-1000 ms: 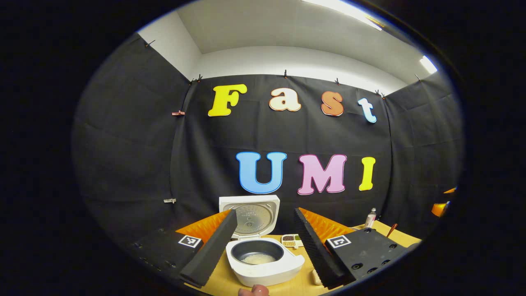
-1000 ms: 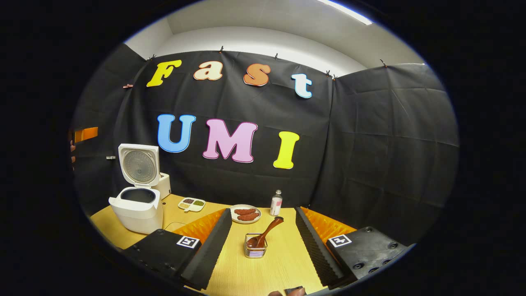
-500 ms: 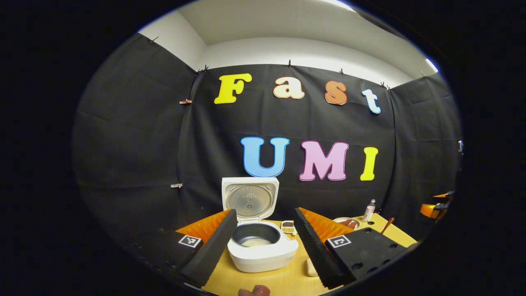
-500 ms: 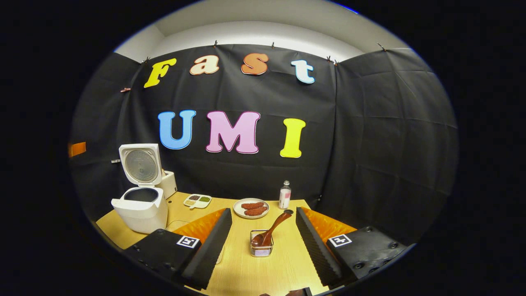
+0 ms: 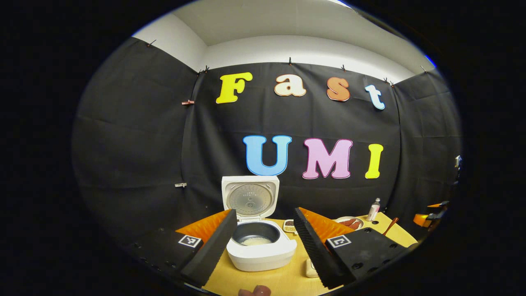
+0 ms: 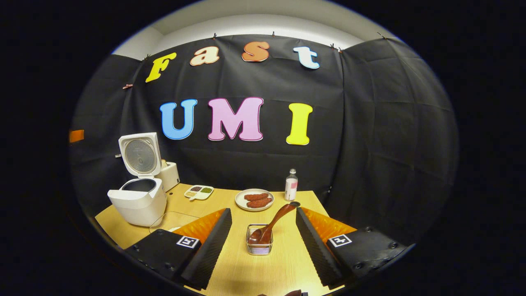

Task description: Close the left gripper, press the button to open the rice cooker; take a wooden spoon from the chopstick holder with the right hand, scoop a spoonful of rice and pour it into the rice cooker, then put the wooden spoon back into the chopstick holder.

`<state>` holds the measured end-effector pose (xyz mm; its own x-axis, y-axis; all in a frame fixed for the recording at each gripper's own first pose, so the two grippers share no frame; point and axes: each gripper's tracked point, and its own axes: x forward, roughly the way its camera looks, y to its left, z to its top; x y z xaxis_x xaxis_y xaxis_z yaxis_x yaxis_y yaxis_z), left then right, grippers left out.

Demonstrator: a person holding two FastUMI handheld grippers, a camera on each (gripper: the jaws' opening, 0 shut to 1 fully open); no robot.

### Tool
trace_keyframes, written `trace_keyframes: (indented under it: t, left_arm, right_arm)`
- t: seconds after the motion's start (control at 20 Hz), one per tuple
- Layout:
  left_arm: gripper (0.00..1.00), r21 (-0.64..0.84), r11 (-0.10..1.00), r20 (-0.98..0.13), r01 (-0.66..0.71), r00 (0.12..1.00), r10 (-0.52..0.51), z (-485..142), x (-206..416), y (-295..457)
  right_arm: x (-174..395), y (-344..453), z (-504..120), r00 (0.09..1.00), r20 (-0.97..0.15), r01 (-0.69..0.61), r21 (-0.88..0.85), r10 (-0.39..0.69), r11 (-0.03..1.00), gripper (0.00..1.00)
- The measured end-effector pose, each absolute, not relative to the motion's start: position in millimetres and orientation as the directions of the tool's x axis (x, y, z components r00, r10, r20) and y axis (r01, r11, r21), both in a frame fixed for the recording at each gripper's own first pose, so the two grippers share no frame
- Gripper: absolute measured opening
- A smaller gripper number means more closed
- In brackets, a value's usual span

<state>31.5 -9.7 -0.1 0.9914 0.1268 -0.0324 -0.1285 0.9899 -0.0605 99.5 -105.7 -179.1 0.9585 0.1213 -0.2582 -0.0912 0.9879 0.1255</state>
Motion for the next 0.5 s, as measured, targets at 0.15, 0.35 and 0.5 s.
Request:
trace_keyframes:
  t: [0.15,0.35,0.5]
  left_arm:
    - [0.95,-0.044,0.989,-0.041,-0.142,0.989,0.140,-0.2,33.5,-21.1]
    - [0.95,-0.030,0.986,-0.055,-0.163,0.985,0.162,0.4,37.0,-34.6]
    - [0.95,-0.044,0.981,-0.085,-0.191,0.979,0.187,-7.1,39.2,-42.1]
  right_arm:
    - [119.1,-102.0,-213.3,0.935,-0.310,-0.120,0.190,0.175,0.974,0.98]
    - [152.8,-99.9,-257.3,0.904,-0.358,-0.144,0.265,0.236,0.953,0.98]
    - [183.3,-105.3,-295.9,0.885,-0.397,-0.129,0.297,0.245,0.946,0.93]
